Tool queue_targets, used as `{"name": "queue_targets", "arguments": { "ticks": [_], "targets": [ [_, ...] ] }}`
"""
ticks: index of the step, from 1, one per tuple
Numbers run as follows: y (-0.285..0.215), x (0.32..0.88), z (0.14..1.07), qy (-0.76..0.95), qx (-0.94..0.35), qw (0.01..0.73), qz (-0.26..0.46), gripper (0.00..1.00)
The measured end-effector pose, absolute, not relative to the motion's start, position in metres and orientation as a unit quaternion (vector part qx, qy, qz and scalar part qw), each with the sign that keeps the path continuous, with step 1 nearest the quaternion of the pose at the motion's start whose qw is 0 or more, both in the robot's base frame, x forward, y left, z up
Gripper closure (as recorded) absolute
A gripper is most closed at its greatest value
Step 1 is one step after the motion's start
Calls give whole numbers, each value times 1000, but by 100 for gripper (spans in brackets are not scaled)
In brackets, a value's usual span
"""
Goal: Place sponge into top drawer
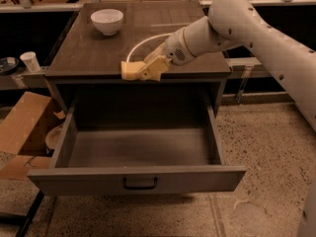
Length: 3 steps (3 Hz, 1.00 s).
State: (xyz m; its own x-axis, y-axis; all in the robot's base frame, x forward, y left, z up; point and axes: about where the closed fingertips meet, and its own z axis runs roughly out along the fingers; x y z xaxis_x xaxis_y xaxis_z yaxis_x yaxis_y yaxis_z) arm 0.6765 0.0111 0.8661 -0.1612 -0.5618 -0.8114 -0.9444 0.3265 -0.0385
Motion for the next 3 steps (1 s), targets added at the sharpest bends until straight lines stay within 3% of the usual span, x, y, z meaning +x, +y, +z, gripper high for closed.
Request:
{"name": "queue_targets", "arguments": {
  "ticks": [3],
  "targets": [
    [4,607,746,771,-522,257,260,100]
  ]
}}
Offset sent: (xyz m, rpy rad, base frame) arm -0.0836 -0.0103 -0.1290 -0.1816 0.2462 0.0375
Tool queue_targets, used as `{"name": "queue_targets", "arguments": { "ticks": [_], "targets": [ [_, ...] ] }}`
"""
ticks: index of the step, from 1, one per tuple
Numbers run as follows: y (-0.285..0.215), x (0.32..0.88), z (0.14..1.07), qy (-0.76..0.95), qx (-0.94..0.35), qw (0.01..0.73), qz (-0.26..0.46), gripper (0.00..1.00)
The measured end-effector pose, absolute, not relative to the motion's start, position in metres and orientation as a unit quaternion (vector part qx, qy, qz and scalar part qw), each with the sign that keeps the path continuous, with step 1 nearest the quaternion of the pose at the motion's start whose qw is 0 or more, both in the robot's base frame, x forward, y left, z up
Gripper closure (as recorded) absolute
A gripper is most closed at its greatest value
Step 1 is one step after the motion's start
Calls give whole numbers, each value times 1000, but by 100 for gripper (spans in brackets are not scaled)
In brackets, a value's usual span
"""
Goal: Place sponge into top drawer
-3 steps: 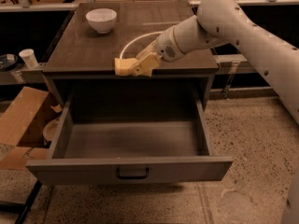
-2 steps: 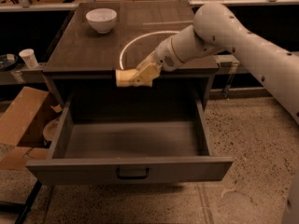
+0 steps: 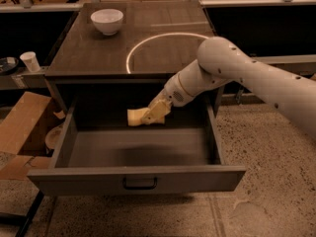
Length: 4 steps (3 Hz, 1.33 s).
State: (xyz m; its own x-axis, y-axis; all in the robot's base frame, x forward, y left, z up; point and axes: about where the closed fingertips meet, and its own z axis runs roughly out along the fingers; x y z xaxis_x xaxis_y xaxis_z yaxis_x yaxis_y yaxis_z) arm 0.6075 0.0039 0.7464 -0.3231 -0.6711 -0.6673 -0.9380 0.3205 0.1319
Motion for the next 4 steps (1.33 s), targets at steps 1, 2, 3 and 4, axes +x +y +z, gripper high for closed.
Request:
{"name": "queue_targets", "arguments": {
  "ticks": [1,2,3,4],
  "targets": [
    [3,597,707,788,-505,226,269,81],
    [2,599,681,797,-494,208,277,58],
    [0,601,666,803,-486,197,283,34],
    [-2,601,660,806,-480,193,288,11]
  ]
}}
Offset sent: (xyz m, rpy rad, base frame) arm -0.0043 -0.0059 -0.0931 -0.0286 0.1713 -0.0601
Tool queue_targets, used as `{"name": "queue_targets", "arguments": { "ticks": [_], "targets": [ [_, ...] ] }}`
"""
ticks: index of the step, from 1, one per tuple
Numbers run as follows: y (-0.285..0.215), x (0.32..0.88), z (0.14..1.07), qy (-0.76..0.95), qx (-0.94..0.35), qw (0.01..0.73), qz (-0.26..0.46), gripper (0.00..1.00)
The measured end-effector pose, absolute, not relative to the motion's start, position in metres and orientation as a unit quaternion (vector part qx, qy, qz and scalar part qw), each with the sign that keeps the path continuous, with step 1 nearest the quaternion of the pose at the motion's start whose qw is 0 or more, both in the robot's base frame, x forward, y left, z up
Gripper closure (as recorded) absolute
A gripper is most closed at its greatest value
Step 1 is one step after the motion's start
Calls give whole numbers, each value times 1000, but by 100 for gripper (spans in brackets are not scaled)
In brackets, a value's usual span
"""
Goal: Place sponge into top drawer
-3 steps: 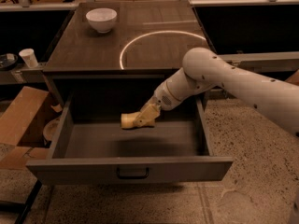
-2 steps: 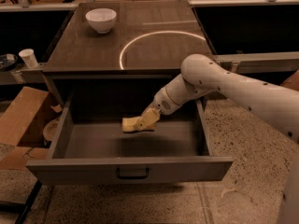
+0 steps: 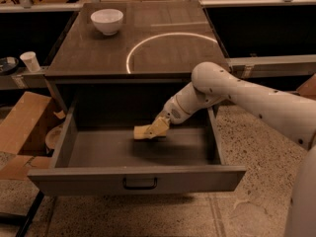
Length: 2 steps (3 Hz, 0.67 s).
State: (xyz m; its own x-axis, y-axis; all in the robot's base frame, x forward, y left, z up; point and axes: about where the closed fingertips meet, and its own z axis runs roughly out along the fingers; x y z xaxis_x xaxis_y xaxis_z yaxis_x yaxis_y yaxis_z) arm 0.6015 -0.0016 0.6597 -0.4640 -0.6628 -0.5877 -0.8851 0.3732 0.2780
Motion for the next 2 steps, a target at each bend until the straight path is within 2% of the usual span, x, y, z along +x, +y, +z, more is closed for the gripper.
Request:
{"name": "queue_targets", "arguments": {
  "ticks": [1,2],
  "targets": [
    [-7,601,670,801,-466,215,307,0],
    [-18,591,707,785,-461,245,334,0]
  ]
}}
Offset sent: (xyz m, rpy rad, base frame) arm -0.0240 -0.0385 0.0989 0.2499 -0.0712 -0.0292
